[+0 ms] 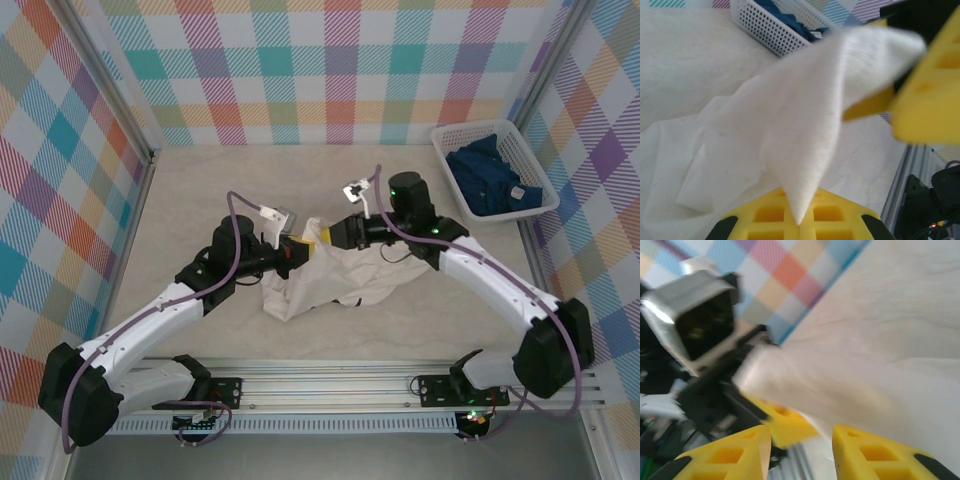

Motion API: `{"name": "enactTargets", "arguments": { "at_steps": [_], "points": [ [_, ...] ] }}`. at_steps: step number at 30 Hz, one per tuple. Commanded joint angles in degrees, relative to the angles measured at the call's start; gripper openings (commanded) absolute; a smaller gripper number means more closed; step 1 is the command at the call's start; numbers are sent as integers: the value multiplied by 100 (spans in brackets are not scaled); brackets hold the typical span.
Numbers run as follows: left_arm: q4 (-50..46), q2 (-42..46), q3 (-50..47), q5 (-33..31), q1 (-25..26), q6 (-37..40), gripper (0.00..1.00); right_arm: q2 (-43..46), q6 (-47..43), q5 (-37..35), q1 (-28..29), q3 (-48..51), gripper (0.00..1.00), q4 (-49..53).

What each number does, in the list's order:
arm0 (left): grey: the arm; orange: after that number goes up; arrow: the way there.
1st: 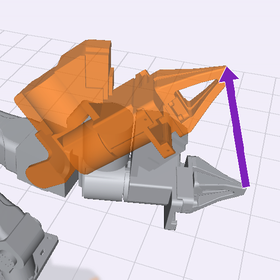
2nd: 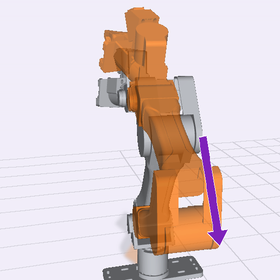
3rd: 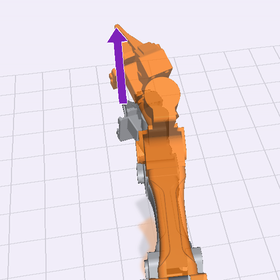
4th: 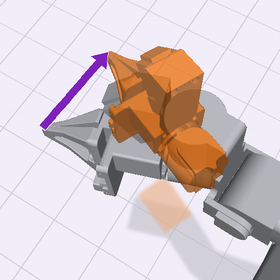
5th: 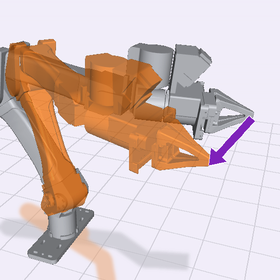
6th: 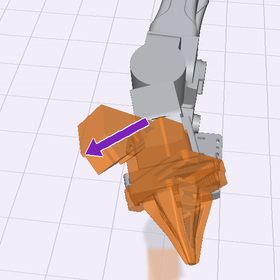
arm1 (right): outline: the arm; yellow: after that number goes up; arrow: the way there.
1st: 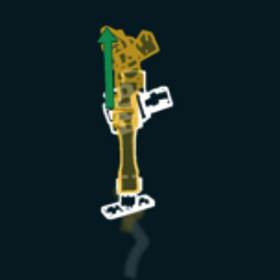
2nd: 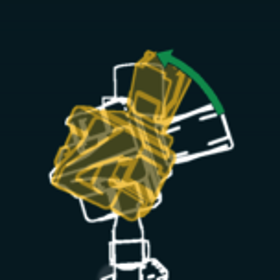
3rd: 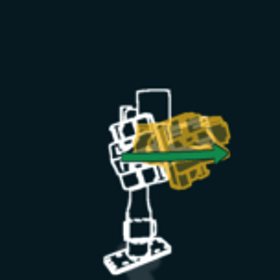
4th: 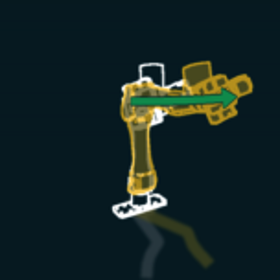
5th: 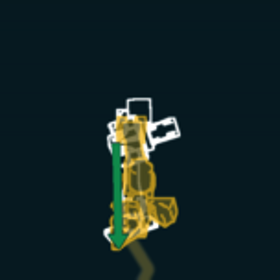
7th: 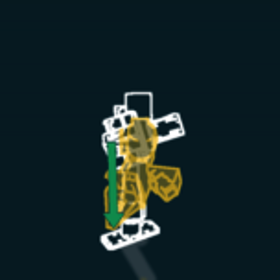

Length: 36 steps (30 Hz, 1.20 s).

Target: Fold the inside-out t-shirt

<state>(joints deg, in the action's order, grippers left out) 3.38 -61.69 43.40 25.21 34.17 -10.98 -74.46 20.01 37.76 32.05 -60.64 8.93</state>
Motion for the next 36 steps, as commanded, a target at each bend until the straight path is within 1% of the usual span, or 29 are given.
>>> {"name": "enactTargets", "arguments": {
  "at_steps": [1, 3, 5, 11, 14, 15, 18, 20, 21, 23, 24, 25, 28, 30, 33, 36],
  "points": [
    [740, 228, -348, 484, -145, -340, 0, 528, -1098, -1680, 143, 564, 43, 180],
    [807, 295, -421, 554, -161, -381, 0, 455, -1320, -1775, 211, 911, 46, -160],
    [719, 341, -420, 548, -157, -379, 0, 320, -1409, -1666, 243, 1075, 48, -517],
    [551, 474, -457, 542, -158, -337, 0, -418, -1448, -1201, 301, 887, 48, -1243],
    [532, 491, -474, 516, -165, -350, 0, -805, -1462, -930, 310, 702, 46, -1421],
    [532, 521, -481, 497, -166, -346, 0, -865, -1423, -789, 310, 688, 40, -1536],
    [425, 575, -498, 272, -216, -383, 0, -716, -1413, -322, 261, 676, 2, -1448],
    [169, 611, -499, -205, -257, -469, 0, -483, -1235, 175, 64, 719, 0, -1256],
    [-10, 611, -499, -555, -272, -483, 0, -350, -1031, 583, -100, 790, 0, -1263],
    [-485, 555, -433, -1242, -280, -486, 8, -103, -640, 1017, -300, 935, 0, -1303],
    [-697, 501, -400, -1545, -288, -477, 14, 12, -514, 1165, -345, 994, 0, -1305],
    [-853, 462, -389, -1691, -288, -432, 22, 100, -386, 1247, -353, 1025, 0, -1327],
    [-1094, 381, -341, -1728, -288, -374, 38, 128, 5, 1447, -358, 1038, 0, -1562],
    [-1249, 426, -289, -1637, -280, -322, 47, 65, 97, 1546, -358, 992, 0, -1651],
    [-1490, 754, -243, -1587, -216, -215, 55, -93, 108, 1533, -366, 874, 0, -1581],
    [-1803, 1223, -185, -1653, -21, -93, 57, -258, 249, 1477, -375, 741, 0, -1526]
  ]
}}
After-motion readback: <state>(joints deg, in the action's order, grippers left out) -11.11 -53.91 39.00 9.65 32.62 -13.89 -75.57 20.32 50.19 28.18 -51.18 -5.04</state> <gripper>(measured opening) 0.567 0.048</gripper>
